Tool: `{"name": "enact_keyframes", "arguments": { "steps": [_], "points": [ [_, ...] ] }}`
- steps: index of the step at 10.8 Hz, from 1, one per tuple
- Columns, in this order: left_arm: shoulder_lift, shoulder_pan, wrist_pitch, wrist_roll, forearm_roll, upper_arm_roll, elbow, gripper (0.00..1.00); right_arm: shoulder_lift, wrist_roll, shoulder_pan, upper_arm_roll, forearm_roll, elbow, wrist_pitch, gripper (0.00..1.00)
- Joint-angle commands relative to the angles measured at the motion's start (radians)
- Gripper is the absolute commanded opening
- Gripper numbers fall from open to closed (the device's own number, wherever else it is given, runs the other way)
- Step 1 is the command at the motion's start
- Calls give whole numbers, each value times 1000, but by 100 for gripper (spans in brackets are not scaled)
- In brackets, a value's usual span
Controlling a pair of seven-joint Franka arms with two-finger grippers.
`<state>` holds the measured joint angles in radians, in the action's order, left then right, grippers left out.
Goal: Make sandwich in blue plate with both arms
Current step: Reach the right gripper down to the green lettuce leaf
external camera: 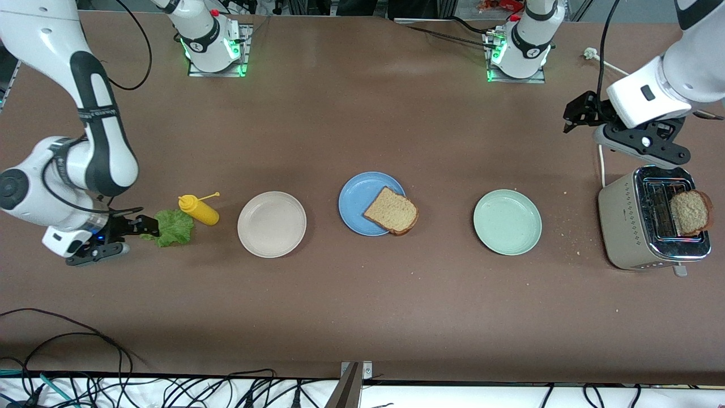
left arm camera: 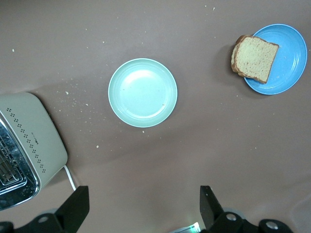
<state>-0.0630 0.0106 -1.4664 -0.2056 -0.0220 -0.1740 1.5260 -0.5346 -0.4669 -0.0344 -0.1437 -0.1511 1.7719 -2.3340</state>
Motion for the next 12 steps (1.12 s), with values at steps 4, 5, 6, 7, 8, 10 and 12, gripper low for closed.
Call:
{"name": "enact_keyframes", "arguments": {
  "steps": [4, 5, 6, 7, 8, 10, 12],
  "points": [
    [137, -112, -83, 18, -13, 120, 175, 100, 1, -26, 27, 55, -18, 210, -240, 100],
    [126, -104, -77, 20, -15, 120, 162, 100, -1, -36, 33, 55, -18, 225, -264, 100],
    [120, -103, -75, 18, -15, 120, 155, 100, -1, -62, 33, 56, -18, 230, -278, 100],
    [120, -103, -54, 18, -15, 120, 152, 100, -2, -67, 36, 56, -18, 232, -283, 97],
    [121, -101, -36, 18, -15, 122, 152, 100, -7, -106, 44, 56, -18, 235, -291, 78],
    [118, -95, -34, 18, -15, 126, 146, 100, -10, -201, 53, 55, -19, 232, -300, 12],
    [118, -95, -32, 20, -15, 126, 146, 100, -5, -236, 51, 55, -19, 228, -300, 0]
  ]
}}
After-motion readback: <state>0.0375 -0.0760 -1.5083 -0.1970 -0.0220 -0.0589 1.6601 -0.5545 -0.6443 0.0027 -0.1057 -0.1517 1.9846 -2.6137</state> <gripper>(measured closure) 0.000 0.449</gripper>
